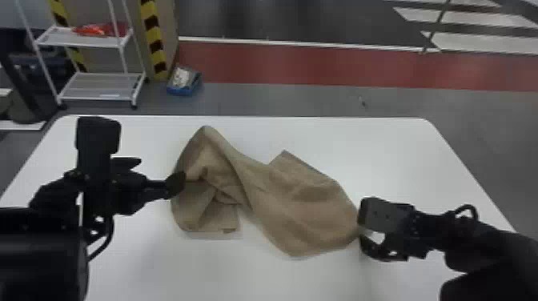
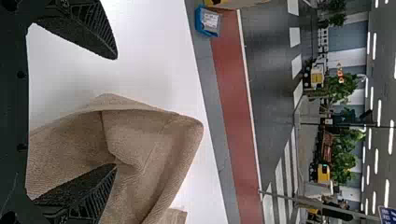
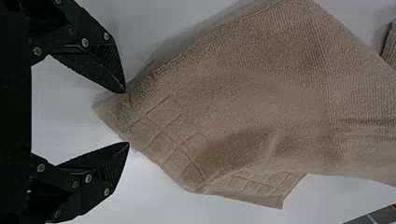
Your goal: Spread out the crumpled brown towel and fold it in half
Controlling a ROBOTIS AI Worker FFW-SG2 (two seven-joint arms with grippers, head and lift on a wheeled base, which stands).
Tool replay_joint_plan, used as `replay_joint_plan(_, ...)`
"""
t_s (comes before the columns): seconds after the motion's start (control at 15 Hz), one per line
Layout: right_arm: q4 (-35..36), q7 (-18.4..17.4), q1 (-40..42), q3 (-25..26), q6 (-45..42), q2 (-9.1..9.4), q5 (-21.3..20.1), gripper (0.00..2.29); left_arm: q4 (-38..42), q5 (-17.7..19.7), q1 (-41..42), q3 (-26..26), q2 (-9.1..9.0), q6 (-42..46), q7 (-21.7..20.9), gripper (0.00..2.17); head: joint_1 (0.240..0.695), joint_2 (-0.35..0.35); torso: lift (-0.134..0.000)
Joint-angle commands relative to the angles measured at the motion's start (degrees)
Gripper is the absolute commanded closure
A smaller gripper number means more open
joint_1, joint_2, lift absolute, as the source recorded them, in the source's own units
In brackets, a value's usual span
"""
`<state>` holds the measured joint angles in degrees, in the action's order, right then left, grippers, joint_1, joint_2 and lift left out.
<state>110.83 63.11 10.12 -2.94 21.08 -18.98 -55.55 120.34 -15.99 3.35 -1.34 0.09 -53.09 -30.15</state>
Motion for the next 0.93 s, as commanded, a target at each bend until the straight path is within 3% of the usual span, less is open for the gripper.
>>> replay_joint_plan(0.0,0.0,1.1,-0.2,0.0,0.2,-0.53,-0.1,0.47,1.1,0.5,1.3,-1.0,-0.24,0.0,-0.3,0.07,0.695,-0.088,-0.124)
replay_joint_plan(0.33,1.1,3.7,0.1,0.9,0.3,-1.77,0.1,0.47,1.5,0.7,1.9,-1.4,-0.24,0.0,-0.4,0.08,0.695,-0.085,-0.124)
replay_joint_plan(0.53,-0.3,3.8,-0.7,0.6,0.0,-1.41,-0.5,0.48,1.4,0.7,2.1,-1.2,-0.24,0.4,-0.4,0.08,0.695,-0.092,-0.124)
replay_joint_plan(0.67,-2.2,4.9,-2.1,0.0,-0.2,-1.41,-1.4,0.66,1.4,0.7,2.5,-1.3,-0.24,0.9,-0.6,0.08,0.695,-0.094,-0.124)
replay_joint_plan(0.87,-2.4,5.4,-3.2,0.1,-0.2,-1.24,0.6,1.04,1.3,1.1,2.9,-1.6,-0.24,1.1,-0.6,0.08,0.695,-0.094,-0.124)
